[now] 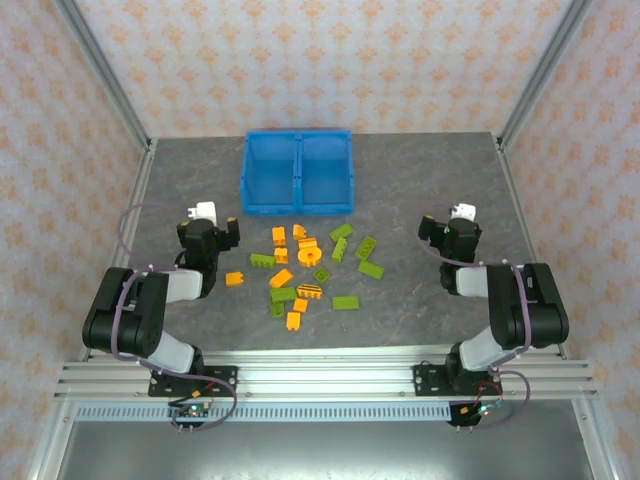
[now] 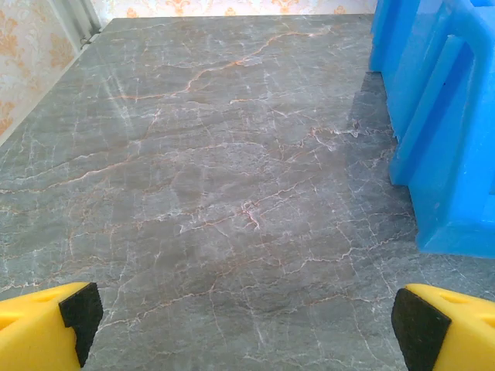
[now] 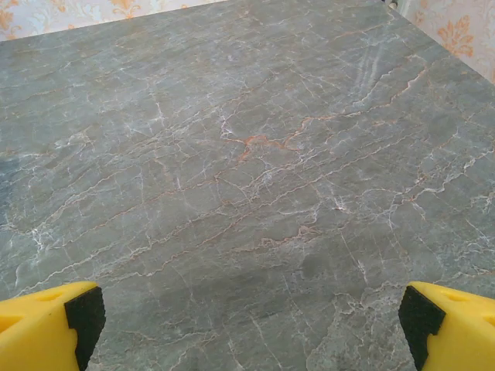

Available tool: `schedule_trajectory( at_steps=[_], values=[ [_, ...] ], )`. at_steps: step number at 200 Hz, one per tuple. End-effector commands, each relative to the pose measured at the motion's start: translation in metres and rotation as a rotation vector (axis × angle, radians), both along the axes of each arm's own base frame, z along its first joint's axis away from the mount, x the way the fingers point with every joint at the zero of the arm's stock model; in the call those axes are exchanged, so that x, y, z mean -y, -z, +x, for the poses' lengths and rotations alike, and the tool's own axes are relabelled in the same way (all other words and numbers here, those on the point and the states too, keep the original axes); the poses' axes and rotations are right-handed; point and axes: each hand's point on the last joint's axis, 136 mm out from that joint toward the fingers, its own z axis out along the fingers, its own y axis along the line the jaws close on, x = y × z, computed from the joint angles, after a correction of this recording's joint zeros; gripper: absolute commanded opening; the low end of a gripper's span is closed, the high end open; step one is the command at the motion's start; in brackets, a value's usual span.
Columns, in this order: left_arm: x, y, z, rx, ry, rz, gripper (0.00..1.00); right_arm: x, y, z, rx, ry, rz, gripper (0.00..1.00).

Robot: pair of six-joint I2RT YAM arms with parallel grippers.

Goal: Sort the legos into containers by color

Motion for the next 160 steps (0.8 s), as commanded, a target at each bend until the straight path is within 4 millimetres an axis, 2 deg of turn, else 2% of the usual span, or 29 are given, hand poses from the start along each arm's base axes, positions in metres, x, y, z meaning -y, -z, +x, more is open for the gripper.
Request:
schedule_trajectory(
  at_steps=[1,110,124,139,149,160],
  values=[
    [0.000,-0.009,0.004,0.036,0.006,0.003,1.00,0.000,-0.009,0.003,0.028,-0.002,0.007,0.99],
    [0.000,-0.009,0.004,0.036,0.007,0.003,1.00,0.000,-0.012,0.004,0.032,-0.007,0.006,0.99],
    [0.000,-0.009,0.004,0.036,0.006,0.003,1.00,-0.003,-0.024,0.004,-0.002,-0.004,-0.017,0.99],
    [0.004,-0.011,0.004,0.027,0.032,0.005,1.00,0.004,-0.054,-0.004,-0.032,0.108,-0.021,0.99],
    [0.008,-0.019,0.003,0.025,0.046,0.015,1.00,0.008,-0.075,-0.013,-0.035,0.220,0.097,0.99],
    [0.010,-0.032,0.000,0.016,0.035,0.037,1.00,-0.006,-0.090,-0.020,-0.082,0.224,0.251,0.99]
  ],
)
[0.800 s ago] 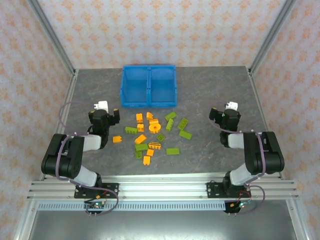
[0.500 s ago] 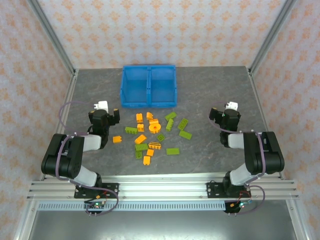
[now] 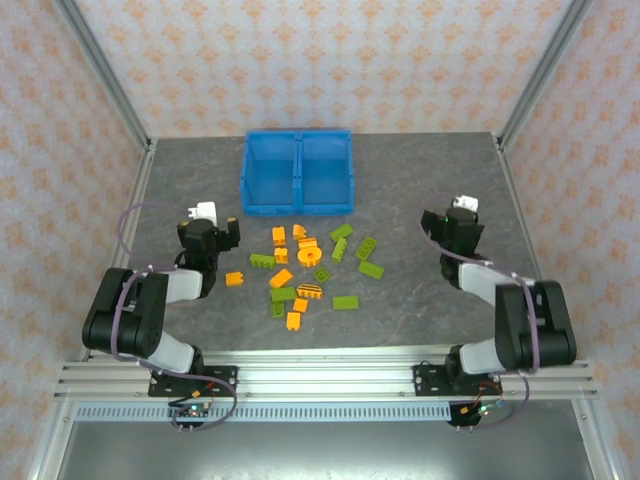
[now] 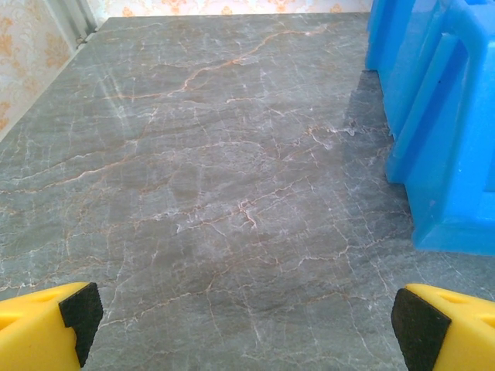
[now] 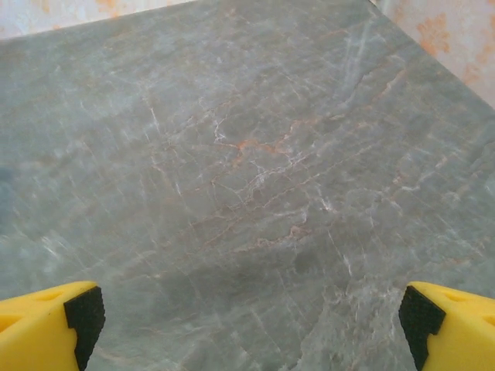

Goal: Sort the legos into containers by color

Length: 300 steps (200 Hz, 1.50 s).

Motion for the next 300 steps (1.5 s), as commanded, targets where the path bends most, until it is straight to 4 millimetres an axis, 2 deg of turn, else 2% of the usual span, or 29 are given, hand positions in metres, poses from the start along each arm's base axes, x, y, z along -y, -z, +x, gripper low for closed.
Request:
schedule_trajectory(
  at_steps=[1,21,41,54,79,104,124,137,145,164,187,214,229,251,264,274,289,300],
  values=[
    [0.006,-0.035,0.001,0.034,0.015,0.038,1.00,-0.003,-0.048,-0.019,-0.040,0.154,0.215,0.99],
    [0.014,-0.068,-0.007,0.049,0.004,0.051,1.00,-0.042,-0.059,-0.023,-0.142,0.065,0.316,0.99],
    [0.035,-0.106,-0.009,0.095,0.051,-0.031,1.00,-0.082,-0.059,-0.021,-0.238,-0.056,0.332,0.99],
    [0.058,-0.127,-0.010,0.099,0.128,-0.076,1.00,-0.106,-0.054,-0.020,-0.323,-0.139,0.314,0.99],
    [0.115,-0.152,-0.020,0.022,0.396,-0.084,1.00,-0.147,-0.028,-0.017,-0.512,-0.278,0.212,0.99],
    [0.165,-0.171,-0.056,-0.111,0.741,-0.002,1.00,-0.178,0.002,-0.019,-0.648,-0.389,0.096,0.99],
    [0.188,-0.178,-0.096,-0.218,1.008,0.112,1.00,-0.185,0.025,-0.026,-0.751,-0.341,0.106,0.99],
    [0.194,-0.170,-0.119,-0.274,1.156,0.195,1.00,-0.194,0.038,-0.034,-0.776,-0.315,0.149,0.99],
    [0.194,-0.161,-0.126,-0.289,1.208,0.239,1.00,-0.198,0.045,-0.038,-0.786,-0.300,0.167,0.99],
    [0.199,-0.145,-0.129,-0.246,1.253,0.275,1.00,-0.203,0.063,-0.043,-0.828,-0.263,0.171,0.99],
    [0.209,-0.139,-0.125,-0.138,1.267,0.248,1.00,-0.209,0.078,-0.048,-0.860,-0.239,0.137,0.99],
    [0.204,-0.128,-0.121,-0.168,1.251,0.281,1.00,-0.207,0.090,-0.043,-0.836,-0.195,0.126,0.79],
    [0.200,-0.119,-0.118,-0.177,1.226,0.300,1.00,-0.209,0.097,-0.043,-0.843,-0.194,0.140,0.73],
    [0.199,-0.118,-0.116,-0.147,1.203,0.293,1.00,-0.206,0.105,-0.048,-0.856,-0.161,0.149,0.58],
    [0.197,-0.118,-0.116,-0.141,1.185,0.297,1.00,-0.201,0.103,-0.049,-0.837,-0.142,0.149,0.52],
    [0.195,-0.119,-0.114,-0.129,1.167,0.302,1.00,-0.198,0.095,-0.047,-0.800,-0.136,0.150,0.43],
    [0.193,-0.122,-0.112,-0.101,1.146,0.310,1.00,-0.196,0.072,-0.039,-0.707,-0.134,0.158,0.28],
    [0.191,-0.126,-0.111,-0.076,1.126,0.314,1.00,-0.195,0.046,-0.030,-0.618,-0.136,0.170,0.27]
  ],
)
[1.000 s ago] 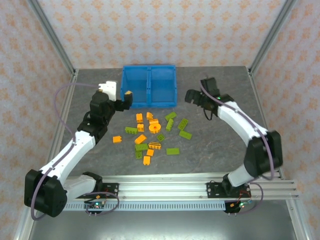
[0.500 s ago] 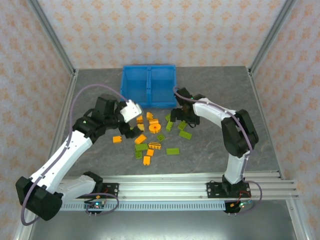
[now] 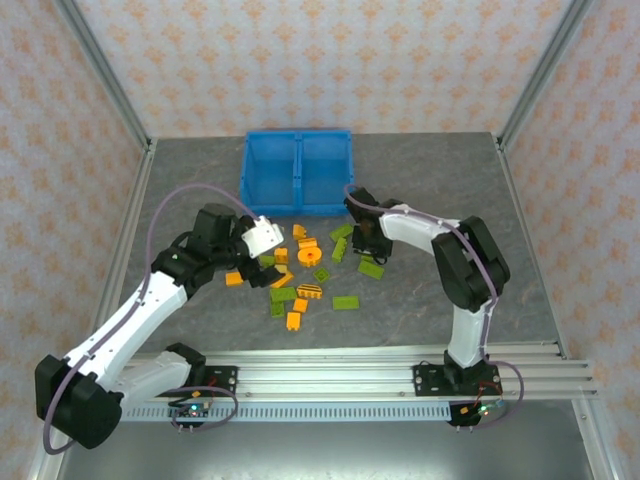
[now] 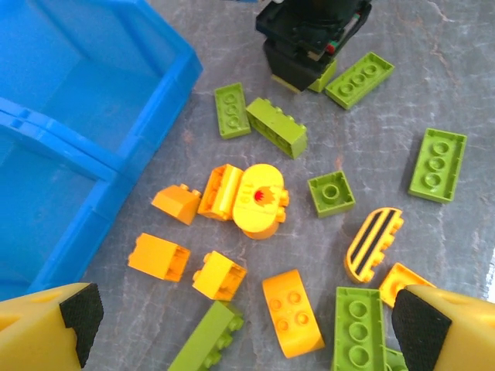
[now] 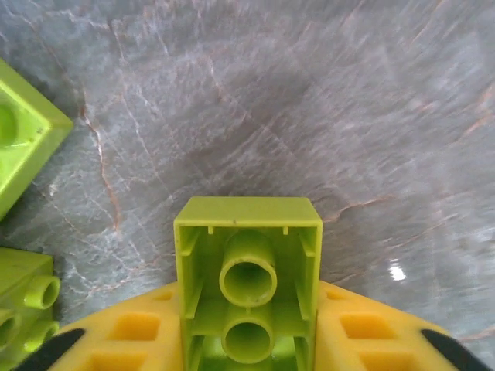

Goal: Sort the legos into containers by color

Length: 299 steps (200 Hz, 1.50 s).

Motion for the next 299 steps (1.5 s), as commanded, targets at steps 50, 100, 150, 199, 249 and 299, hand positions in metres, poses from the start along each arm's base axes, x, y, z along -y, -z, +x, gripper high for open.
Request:
schedule_trajectory(
  at_steps=[50,100,150,199,249,299],
  values=[
    [-0.020,-0.045,0.021,0.233,-0.162,-0.047,1.00,-0.026,-0.177,0.082,0.534,-0.069,0.097,0.28],
    [-0.022,-0.053,0.016,0.236,-0.153,-0.052,1.00,-0.084,-0.198,0.171,0.612,-0.189,0.073,0.28],
    [-0.023,-0.053,0.015,0.244,-0.151,-0.044,1.00,-0.127,-0.149,0.225,0.550,-0.237,0.126,0.28],
    [-0.014,-0.054,0.011,0.209,-0.114,-0.085,1.00,-0.133,-0.107,0.235,0.502,-0.205,0.126,0.33],
    [-0.010,-0.054,0.011,0.188,-0.104,-0.097,1.00,-0.139,-0.137,0.229,0.524,-0.207,0.186,0.53],
    [-0.007,-0.045,0.003,0.162,-0.077,-0.105,1.00,-0.113,-0.214,0.190,0.569,-0.206,0.157,0.52]
  ],
)
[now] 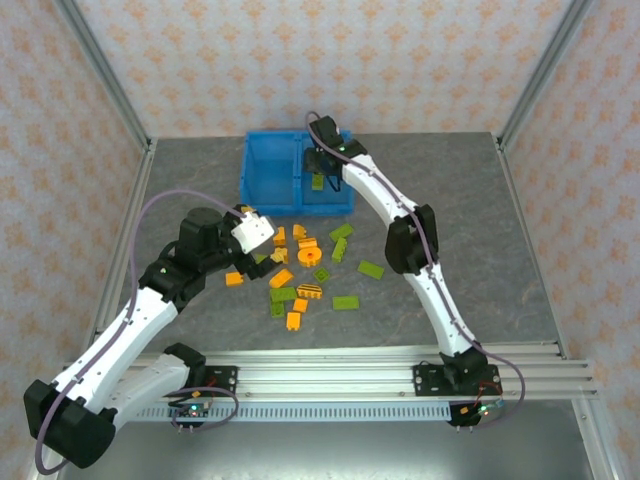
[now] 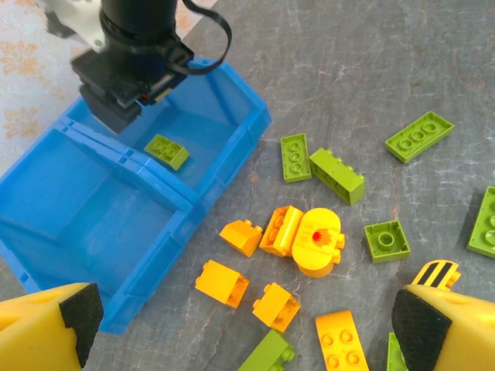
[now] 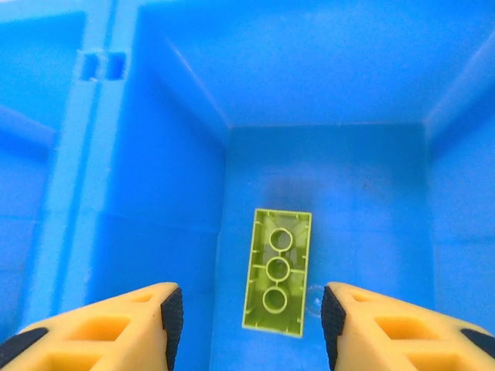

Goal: Sort the legos into containers by color

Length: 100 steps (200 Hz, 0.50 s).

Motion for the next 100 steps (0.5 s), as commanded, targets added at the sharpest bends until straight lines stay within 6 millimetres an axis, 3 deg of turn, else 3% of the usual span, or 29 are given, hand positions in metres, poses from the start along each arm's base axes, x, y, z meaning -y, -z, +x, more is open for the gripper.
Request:
schedule_trajectory(
  at_steps=[1,16,18,28,40,60,81,100],
  values=[
    [0.003,-0.007,-0.006,-0.001,0.023,-0.033,1.00,0.021,-0.105,-0.031,0.110,0.014,0.028,0.52],
    [0.004,-0.007,-0.006,-0.004,0.028,-0.038,1.00,0.034,-0.119,-0.061,0.146,-0.025,-0.001,0.52],
    [0.004,-0.007,-0.006,-0.004,0.029,-0.039,1.00,0.036,-0.110,-0.066,0.133,-0.032,-0.013,0.52],
    [0.005,-0.006,-0.006,-0.010,0.032,-0.038,1.00,0.050,-0.113,-0.090,0.150,-0.051,-0.014,0.52],
    [0.006,-0.005,-0.007,-0.019,0.041,-0.037,1.00,0.073,-0.101,-0.120,0.125,-0.038,-0.048,0.53],
    [0.011,-0.002,-0.006,-0.041,0.058,-0.041,1.00,0.111,-0.069,-0.172,-0.007,0.001,-0.123,0.53],
    [0.016,-0.003,-0.004,-0.060,0.073,-0.062,1.00,0.131,-0.023,-0.225,-0.133,-0.115,-0.257,0.54],
    [0.020,-0.003,-0.004,-0.066,0.086,-0.084,1.00,0.140,0.005,-0.248,-0.214,-0.184,-0.336,0.59]
  ],
)
